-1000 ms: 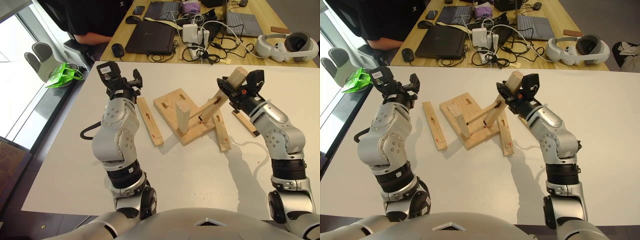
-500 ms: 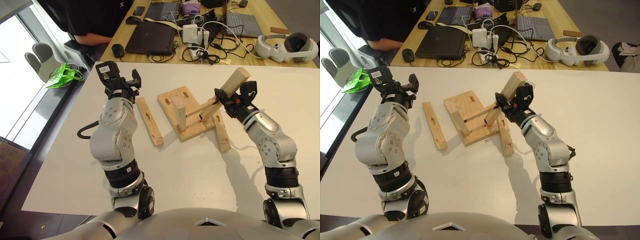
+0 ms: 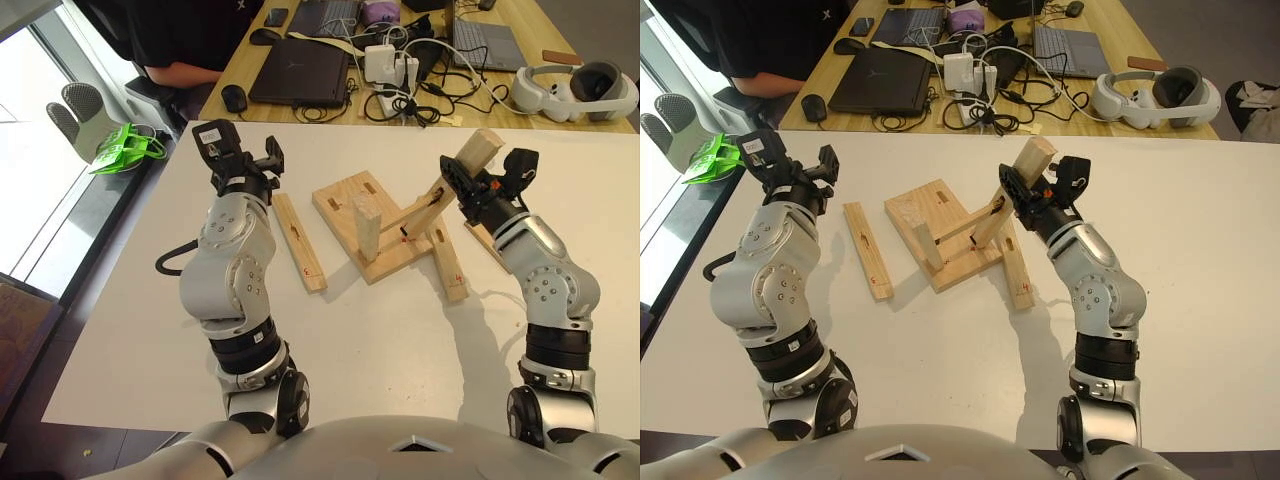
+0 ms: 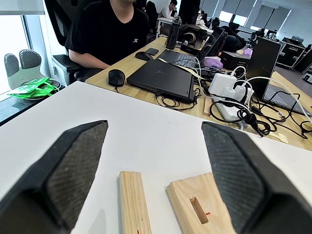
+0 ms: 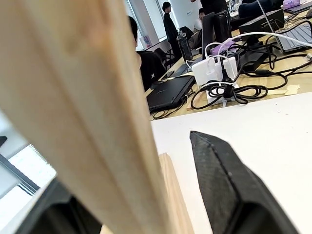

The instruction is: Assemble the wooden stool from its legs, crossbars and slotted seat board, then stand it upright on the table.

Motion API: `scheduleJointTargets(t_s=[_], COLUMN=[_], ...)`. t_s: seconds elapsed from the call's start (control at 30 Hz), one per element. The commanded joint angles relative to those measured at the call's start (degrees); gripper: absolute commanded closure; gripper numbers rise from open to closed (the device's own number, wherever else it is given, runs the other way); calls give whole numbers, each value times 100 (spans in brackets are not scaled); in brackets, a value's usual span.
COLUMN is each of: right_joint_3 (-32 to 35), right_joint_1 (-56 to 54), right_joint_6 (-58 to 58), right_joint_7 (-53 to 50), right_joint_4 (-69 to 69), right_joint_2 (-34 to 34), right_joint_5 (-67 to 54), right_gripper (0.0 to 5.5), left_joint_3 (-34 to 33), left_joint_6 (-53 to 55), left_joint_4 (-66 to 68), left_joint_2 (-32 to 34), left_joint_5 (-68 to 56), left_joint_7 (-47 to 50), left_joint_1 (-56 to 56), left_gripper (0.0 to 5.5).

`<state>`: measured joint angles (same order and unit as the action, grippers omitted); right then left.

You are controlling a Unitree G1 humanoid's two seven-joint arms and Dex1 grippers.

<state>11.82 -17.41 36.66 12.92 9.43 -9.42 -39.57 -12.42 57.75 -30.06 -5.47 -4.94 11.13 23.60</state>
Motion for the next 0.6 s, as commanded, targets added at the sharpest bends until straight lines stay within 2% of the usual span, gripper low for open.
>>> scheduleJointTargets(t_s=[0.03, 0.17, 0.43, 0.5, 0.6], right_joint_3=[497, 1019, 1336, 1058, -33], right_joint_1=[-349, -800, -1759, -1773, -857], right_joint_6=[243, 486, 206, 261, 478], right_joint_7=[-185, -309, -700, -748, -542], right_joint_4=[349, 476, 809, 1216, 2115], right_joint_2=[-97, -489, -802, -777, -889], right_joint_5=[-565, -1147, -1515, -1506, -1017], right_gripper=[295, 295, 295, 295, 295], left_joint_3=[-58, -105, -128, -144, -166], left_joint_6=[59, 84, 124, 124, 121], left_joint_4=[-12, -77, -38, -31, -74], left_joint_2=[13, -17, 57, 76, 55], left_joint_5=[-15, -10, -52, -59, -55], left_joint_7=[44, 93, 74, 68, 108], left_joint_1=[64, 53, 169, 200, 211], left_gripper=[195, 195, 195, 195, 195])
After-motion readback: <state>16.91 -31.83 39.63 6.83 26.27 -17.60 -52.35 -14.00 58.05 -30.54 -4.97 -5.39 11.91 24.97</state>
